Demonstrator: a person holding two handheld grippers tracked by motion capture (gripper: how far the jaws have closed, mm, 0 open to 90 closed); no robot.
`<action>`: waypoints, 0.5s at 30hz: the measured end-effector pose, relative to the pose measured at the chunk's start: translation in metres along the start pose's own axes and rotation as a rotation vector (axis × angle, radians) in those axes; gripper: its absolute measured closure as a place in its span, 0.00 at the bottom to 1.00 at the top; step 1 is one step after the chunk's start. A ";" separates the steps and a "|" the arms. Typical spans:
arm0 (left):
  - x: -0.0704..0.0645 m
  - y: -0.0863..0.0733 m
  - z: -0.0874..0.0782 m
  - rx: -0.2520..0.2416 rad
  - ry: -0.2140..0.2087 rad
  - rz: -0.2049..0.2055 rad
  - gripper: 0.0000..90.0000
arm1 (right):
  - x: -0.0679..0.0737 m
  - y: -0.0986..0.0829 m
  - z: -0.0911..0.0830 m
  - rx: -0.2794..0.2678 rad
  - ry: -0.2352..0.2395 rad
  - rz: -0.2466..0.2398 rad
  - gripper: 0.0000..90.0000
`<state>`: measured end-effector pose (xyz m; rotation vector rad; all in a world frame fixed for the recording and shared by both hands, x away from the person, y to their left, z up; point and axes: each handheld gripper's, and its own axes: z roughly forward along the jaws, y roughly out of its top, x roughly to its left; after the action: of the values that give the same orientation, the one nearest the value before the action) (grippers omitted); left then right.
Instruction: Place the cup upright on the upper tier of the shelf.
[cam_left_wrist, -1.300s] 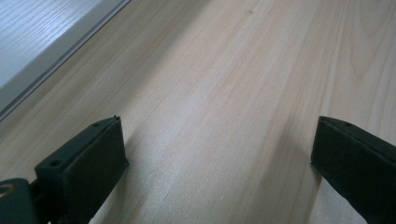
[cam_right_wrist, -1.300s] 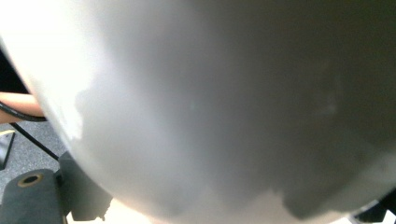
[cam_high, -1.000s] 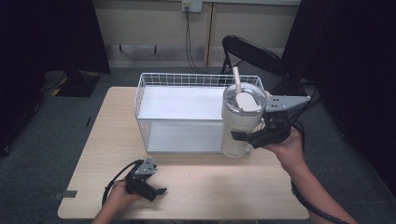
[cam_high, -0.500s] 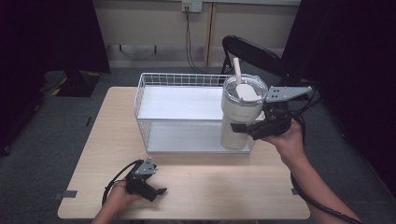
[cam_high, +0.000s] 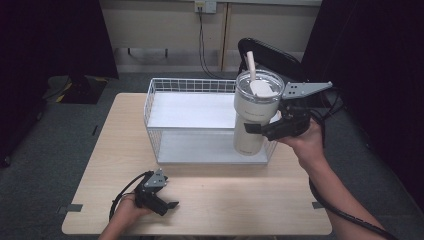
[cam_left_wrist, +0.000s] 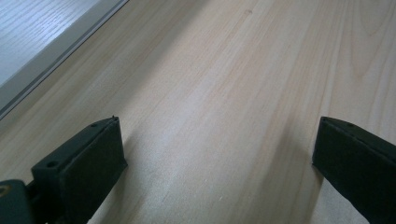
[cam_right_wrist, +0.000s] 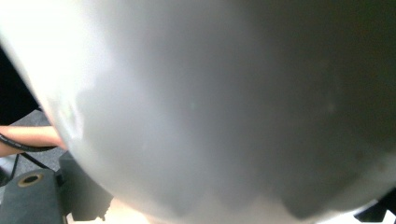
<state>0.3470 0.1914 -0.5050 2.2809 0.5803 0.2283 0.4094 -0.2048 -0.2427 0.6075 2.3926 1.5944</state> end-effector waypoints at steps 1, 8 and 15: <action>0.000 0.000 0.000 0.000 0.000 -0.001 0.02 | 0.000 0.001 0.000 -0.001 -0.002 0.001 0.11; 0.000 0.000 0.000 0.000 0.000 -0.001 0.02 | -0.005 0.011 0.003 -0.011 -0.016 0.005 0.11; 0.000 0.000 0.000 0.000 0.000 0.000 0.02 | -0.011 0.019 0.008 -0.009 -0.035 0.006 0.11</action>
<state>0.3470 0.1914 -0.5050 2.2811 0.5804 0.2278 0.4264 -0.1966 -0.2293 0.6357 2.3601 1.5825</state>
